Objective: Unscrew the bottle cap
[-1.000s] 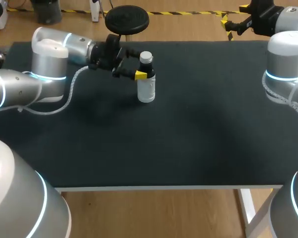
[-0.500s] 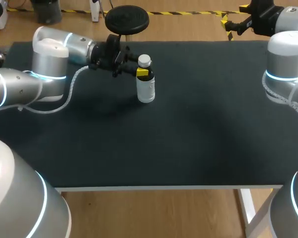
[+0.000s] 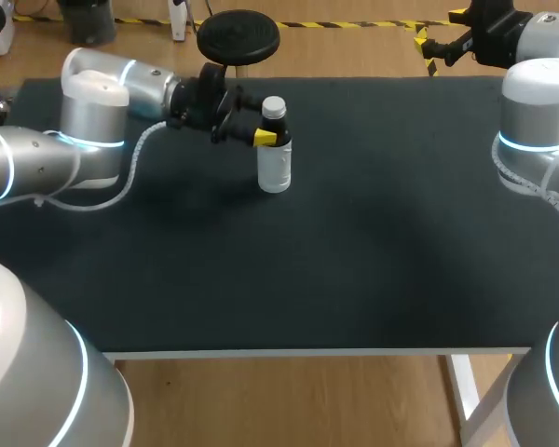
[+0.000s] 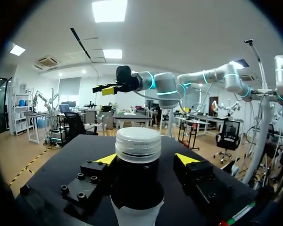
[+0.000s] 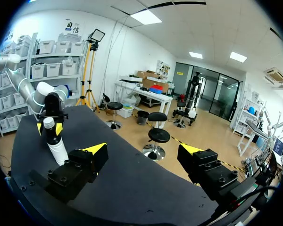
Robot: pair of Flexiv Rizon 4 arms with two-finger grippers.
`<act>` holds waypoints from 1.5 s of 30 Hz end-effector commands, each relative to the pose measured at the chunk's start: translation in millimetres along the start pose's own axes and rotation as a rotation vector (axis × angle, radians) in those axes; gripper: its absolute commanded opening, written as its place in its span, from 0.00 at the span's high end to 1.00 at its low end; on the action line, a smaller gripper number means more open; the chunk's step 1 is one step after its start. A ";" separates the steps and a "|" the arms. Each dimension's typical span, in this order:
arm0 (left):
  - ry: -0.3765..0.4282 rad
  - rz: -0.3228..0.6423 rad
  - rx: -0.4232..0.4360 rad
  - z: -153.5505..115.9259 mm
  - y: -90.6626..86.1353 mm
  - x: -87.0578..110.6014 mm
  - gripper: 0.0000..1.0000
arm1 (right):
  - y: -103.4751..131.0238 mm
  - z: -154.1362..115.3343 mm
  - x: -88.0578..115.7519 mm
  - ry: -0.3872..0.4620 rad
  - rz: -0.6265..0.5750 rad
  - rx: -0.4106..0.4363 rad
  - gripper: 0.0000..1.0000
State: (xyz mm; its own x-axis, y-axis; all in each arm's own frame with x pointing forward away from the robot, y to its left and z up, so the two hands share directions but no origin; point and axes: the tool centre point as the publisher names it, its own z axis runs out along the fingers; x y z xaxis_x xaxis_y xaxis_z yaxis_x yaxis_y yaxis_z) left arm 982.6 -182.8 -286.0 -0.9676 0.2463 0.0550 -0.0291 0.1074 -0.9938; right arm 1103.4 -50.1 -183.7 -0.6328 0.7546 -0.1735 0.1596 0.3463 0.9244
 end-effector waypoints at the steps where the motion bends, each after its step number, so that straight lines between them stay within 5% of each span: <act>1: 0.007 -0.001 0.000 -0.4 1.2 -3.8 0.53 | -0.2 0.3 -0.3 0.001 0.000 -0.001 0.00; 8: 0.004 0.001 -0.005 -0.4 1.1 -5.2 0.64 | -0.2 0.3 -0.3 0.001 0.000 -0.001 0.00; 11: 0.003 0.001 -0.005 -0.6 0.7 -6.3 0.76 | -0.2 0.3 -0.3 0.001 0.000 -0.001 0.00; 13: 0.001 0.002 -0.005 -0.9 0.2 -7.2 1.00 | -0.2 0.3 -0.3 0.001 0.000 -0.001 0.00; 45: -0.002 0.019 0.012 -6.3 -0.8 -6.6 1.00 | -0.2 0.3 -0.3 0.001 0.000 -0.001 0.00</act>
State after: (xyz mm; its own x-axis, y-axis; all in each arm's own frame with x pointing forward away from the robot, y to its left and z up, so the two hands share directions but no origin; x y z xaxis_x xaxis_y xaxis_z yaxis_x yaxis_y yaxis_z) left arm 988.1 -178.5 -283.7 -0.9701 0.2399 0.0359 -0.0137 0.0935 -0.9955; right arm 1103.4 -50.1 -183.7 -0.6328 0.7546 -0.1735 0.1596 0.3463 0.9244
